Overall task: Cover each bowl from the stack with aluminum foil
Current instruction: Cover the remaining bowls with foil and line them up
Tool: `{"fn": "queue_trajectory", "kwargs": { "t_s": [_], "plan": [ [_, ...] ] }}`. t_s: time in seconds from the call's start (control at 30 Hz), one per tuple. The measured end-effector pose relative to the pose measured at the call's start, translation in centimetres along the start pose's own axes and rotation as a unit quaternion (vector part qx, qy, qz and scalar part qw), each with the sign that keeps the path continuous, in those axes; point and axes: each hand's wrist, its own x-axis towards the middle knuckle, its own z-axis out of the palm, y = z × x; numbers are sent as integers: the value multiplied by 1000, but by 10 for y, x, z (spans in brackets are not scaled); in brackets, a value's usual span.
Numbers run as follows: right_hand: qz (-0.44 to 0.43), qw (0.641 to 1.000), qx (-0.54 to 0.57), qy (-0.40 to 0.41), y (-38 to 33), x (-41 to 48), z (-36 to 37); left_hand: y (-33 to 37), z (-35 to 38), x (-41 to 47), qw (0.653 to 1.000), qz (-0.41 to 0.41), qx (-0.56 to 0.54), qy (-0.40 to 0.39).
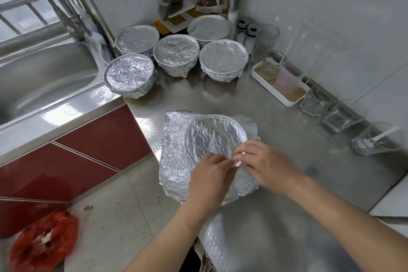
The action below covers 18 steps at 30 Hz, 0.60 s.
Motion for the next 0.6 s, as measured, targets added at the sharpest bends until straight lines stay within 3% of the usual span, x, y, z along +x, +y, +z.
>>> {"fn": "queue_trajectory", "kwargs": {
  "t_s": [0.13, 0.23, 0.6],
  "plan": [
    [72, 993, 92, 11, -14, -7, 6, -25, -16, -9, 998, 33, -31, -37],
    [76, 991, 106, -7, -22, -7, 20, -35, -16, -15, 995, 66, -16, -74],
    [-7, 1000, -16, 23, -16, -6, 34, -22, -6, -12, 988, 128, 81, -29]
  ]
}}
